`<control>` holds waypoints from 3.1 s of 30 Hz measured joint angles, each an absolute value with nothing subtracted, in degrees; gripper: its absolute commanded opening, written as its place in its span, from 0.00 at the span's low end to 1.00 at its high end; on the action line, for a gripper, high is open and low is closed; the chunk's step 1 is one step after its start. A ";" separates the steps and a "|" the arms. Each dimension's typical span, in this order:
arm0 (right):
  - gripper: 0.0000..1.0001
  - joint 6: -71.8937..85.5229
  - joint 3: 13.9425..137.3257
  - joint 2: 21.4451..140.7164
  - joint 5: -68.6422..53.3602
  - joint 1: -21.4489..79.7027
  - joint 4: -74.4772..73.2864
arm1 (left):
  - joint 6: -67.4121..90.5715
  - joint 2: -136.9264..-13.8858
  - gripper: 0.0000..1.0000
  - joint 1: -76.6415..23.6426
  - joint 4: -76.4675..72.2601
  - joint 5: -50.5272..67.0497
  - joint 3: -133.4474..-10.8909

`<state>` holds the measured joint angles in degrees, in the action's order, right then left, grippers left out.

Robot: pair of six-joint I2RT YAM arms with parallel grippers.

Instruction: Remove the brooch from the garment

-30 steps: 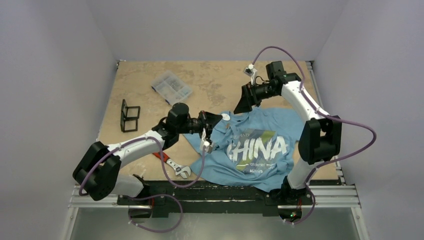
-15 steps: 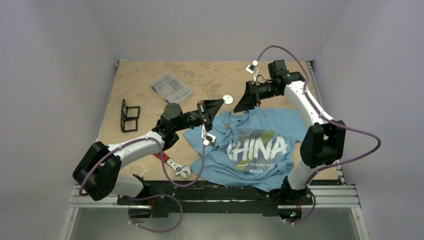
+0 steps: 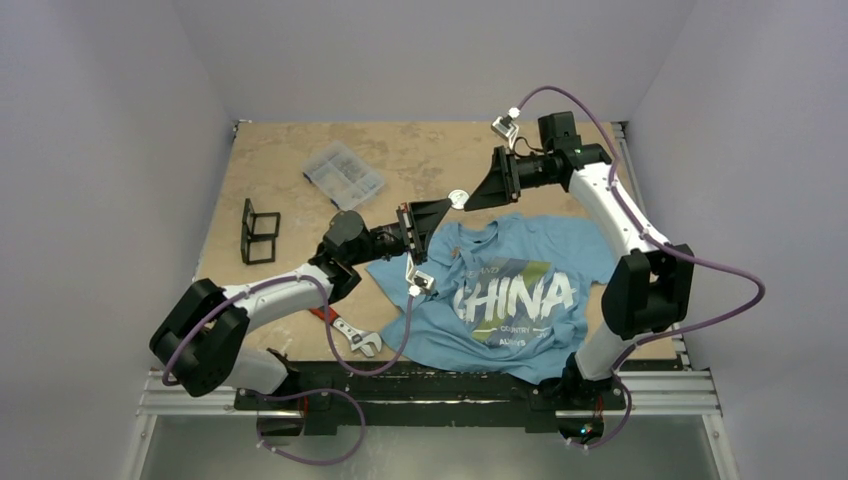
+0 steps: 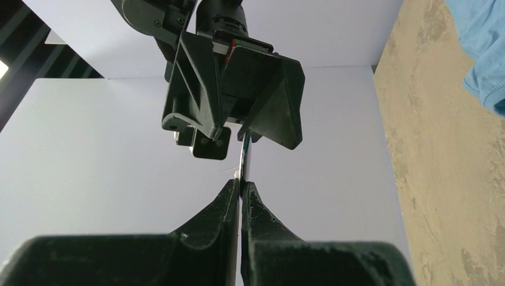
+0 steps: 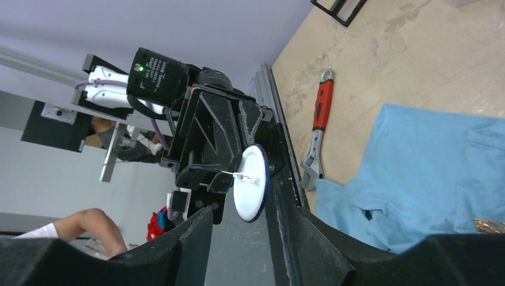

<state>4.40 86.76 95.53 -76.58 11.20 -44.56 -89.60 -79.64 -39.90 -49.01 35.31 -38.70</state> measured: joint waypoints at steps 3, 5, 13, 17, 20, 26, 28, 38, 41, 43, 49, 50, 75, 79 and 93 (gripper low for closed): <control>0.48 6.46 86.76 96.16 -77.84 11.20 -42.57 | -89.89 -79.77 0.00 -39.94 -49.28 35.46 -38.70; 0.42 7.66 86.74 96.55 -78.35 11.20 -41.32 | -90.21 -79.81 0.00 -39.94 -49.30 35.68 -38.70; 0.00 11.70 86.13 96.88 -80.07 11.18 -37.15 | -91.66 -80.53 0.00 -39.94 -49.30 36.16 -38.79; 0.00 11.88 85.80 96.88 -80.14 10.94 -37.19 | -92.71 -81.01 0.44 -40.07 -49.56 36.14 -38.79; 0.00 10.81 85.89 96.88 -79.99 10.85 -37.71 | -92.77 -80.62 0.57 -40.16 -47.86 35.27 -38.81; 0.00 6.50 88.05 96.86 -77.30 10.41 -40.18 | -85.12 -70.61 0.60 -36.60 -16.10 37.06 -45.89; 0.00 3.73 89.41 96.86 -76.01 10.35 -41.87 | -81.23 -69.67 0.60 -33.85 0.34 39.31 -56.03; 0.00 -5.56 90.43 93.78 -71.00 12.03 -47.24 | -33.10 -85.25 0.60 -25.43 35.14 57.67 -92.23; 0.00 -6.61 90.43 92.49 -69.97 13.04 -47.72 | -10.24 -87.61 0.49 -23.86 27.49 60.31 -87.33; 0.00 -7.11 90.43 91.72 -69.78 13.72 -48.10 | 0.82 -88.36 0.48 -23.49 22.37 60.88 -83.77; 0.00 -8.32 90.43 90.61 -69.60 15.35 -49.50 | 23.51 -89.60 0.48 -23.64 6.83 61.93 -77.52; 0.00 -8.45 90.43 90.61 -69.60 15.38 -49.76 | 24.93 -89.58 0.48 -23.73 5.15 62.00 -77.08; 0.00 -9.02 90.43 90.61 -69.97 15.75 -50.61 | 33.91 -89.56 0.19 -27.07 -7.27 64.14 -74.89; 0.00 -8.97 90.43 90.61 -69.97 15.75 -50.59 | 33.89 -89.58 0.25 -27.09 -7.22 64.18 -74.19; 0.17 -8.45 90.43 90.61 -70.00 15.75 -50.59 | 36.12 -89.95 0.00 -27.14 -8.62 64.31 -73.76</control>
